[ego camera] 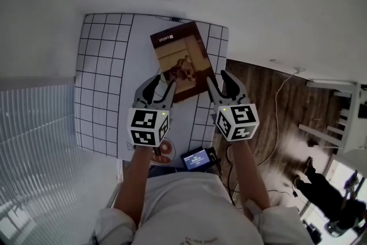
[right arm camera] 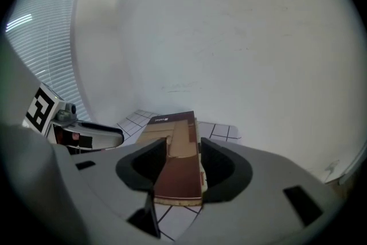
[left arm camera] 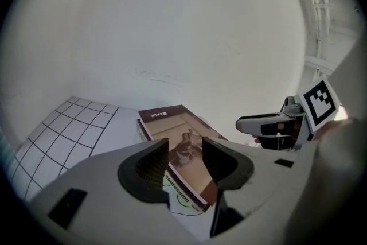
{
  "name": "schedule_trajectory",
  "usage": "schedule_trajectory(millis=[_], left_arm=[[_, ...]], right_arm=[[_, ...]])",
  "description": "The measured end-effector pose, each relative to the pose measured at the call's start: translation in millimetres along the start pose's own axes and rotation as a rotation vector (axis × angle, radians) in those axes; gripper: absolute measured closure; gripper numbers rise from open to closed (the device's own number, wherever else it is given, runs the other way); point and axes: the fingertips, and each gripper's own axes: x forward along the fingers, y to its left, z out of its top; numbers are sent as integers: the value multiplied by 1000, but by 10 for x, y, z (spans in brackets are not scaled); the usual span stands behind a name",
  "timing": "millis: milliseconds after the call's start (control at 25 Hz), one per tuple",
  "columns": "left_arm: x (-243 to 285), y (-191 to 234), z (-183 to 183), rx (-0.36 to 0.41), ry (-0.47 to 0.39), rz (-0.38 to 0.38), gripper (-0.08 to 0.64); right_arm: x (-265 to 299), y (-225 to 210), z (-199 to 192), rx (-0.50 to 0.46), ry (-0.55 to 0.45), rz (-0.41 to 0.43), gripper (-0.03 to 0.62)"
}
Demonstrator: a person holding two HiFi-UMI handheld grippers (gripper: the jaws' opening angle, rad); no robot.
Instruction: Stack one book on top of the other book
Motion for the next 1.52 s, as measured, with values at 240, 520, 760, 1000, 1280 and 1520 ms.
schedule_trajectory(millis=[240, 520, 760, 1000, 1280, 1520], left_arm=[[-198, -41, 122, 16, -32, -28, 380], [-559, -38, 171, 44, -91, -65, 409], [-926, -33, 171, 80, -141, -83, 485], [-1346, -32, 89, 118, -185, -67, 517], [-1785, 19, 62, 126, -241, -38, 534], [-2137, 41, 180, 137, -324, -30, 549]], right_arm=[[-266, 48, 120, 16, -44, -71, 428], [-605, 286, 109, 20, -116, -137, 482], [-892, 615, 102, -1, -175, -152, 556], [-1189, 907, 51, -16, -214, -162, 578], [-1447, 1270, 62, -35, -260, -148, 581], [-1612, 1536, 75, -53, -285, -136, 583]])
